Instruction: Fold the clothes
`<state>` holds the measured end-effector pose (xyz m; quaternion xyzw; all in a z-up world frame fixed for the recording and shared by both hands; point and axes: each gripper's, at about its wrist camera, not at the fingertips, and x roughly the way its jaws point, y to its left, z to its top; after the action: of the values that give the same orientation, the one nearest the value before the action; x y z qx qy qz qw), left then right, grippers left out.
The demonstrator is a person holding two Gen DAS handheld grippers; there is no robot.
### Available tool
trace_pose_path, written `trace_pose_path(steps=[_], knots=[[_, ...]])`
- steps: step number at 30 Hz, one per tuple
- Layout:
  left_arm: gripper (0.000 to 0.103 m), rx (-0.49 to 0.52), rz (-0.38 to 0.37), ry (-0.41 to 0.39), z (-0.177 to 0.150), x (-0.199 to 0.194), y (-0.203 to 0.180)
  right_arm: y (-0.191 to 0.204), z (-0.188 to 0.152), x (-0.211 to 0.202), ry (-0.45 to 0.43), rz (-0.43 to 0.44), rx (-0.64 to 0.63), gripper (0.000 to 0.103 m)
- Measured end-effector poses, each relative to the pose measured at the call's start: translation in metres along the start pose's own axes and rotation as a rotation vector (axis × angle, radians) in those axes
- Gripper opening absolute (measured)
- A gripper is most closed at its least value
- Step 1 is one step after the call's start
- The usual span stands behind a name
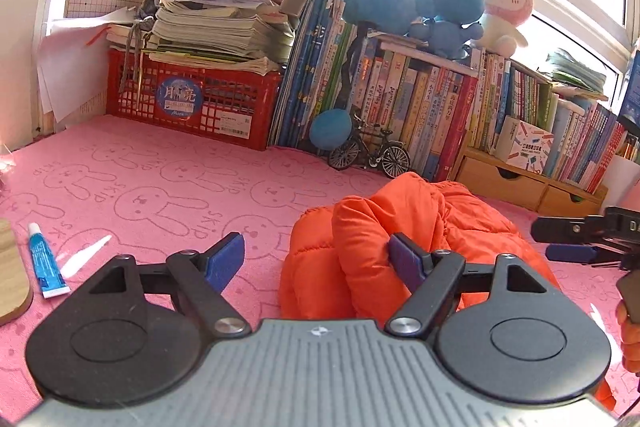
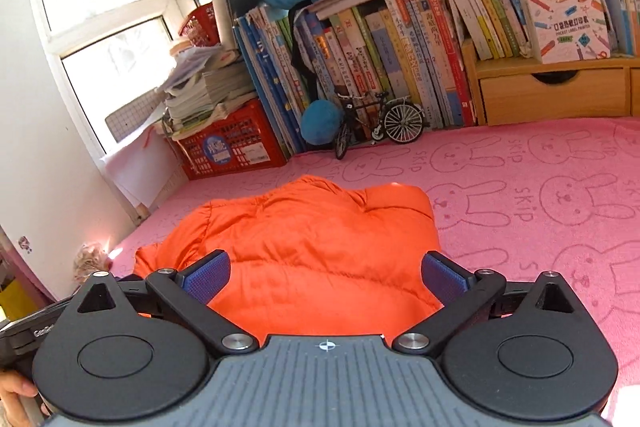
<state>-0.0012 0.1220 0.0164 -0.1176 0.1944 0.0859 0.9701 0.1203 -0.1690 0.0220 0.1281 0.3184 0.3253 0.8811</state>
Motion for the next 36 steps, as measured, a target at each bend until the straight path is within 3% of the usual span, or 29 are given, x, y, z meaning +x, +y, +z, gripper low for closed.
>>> trace_pose_path(steps=[4, 9, 10, 11, 14, 19, 23, 26, 28, 30, 32, 36], knots=[[0.080, 0.030, 0.032, 0.014, -0.004, 0.015, -0.011, -0.045, -0.036, -0.026, 0.101, 0.021, 0.190, 0.103], [0.081, 0.069, 0.055, 0.017, -0.008, 0.022, -0.015, -0.052, -0.072, -0.034, 0.162, 0.215, 0.344, 0.102], [0.081, 0.076, 0.058, 0.015, -0.007, 0.022, -0.015, -0.047, -0.075, -0.033, 0.172, 0.239, 0.344, 0.096], [0.081, 0.082, 0.062, 0.012, -0.007, 0.022, -0.015, -0.041, -0.077, -0.032, 0.191, 0.256, 0.336, 0.083], [0.081, 0.132, 0.104, -0.003, -0.004, 0.027, -0.015, -0.027, -0.086, -0.025, 0.227, 0.312, 0.382, 0.065], [0.080, 0.158, 0.178, -0.036, 0.014, 0.023, -0.004, -0.027, -0.106, -0.022, 0.252, 0.437, 0.536, 0.049], [0.077, 0.136, 0.276, -0.143, 0.036, -0.016, -0.004, -0.021, -0.105, -0.026, 0.224, 0.423, 0.502, 0.048], [0.077, 0.172, 0.192, -0.239, 0.031, -0.050, -0.025, -0.013, -0.106, -0.024, 0.225, 0.431, 0.486, 0.049], [0.078, 0.192, 0.141, -0.258, 0.020, -0.057, -0.039, -0.006, -0.108, -0.021, 0.234, 0.441, 0.468, 0.049], [0.078, 0.221, 0.122, -0.235, 0.009, -0.049, -0.050, 0.004, -0.107, -0.021, 0.238, 0.428, 0.413, 0.052], [0.077, 0.233, 0.139, -0.149, -0.001, -0.030, -0.053, 0.012, -0.103, -0.027, 0.248, 0.396, 0.356, 0.057], [0.078, 0.151, 0.138, -0.072, -0.019, -0.009, -0.034, 0.018, -0.094, -0.064, 0.198, 0.298, 0.197, 0.062]])
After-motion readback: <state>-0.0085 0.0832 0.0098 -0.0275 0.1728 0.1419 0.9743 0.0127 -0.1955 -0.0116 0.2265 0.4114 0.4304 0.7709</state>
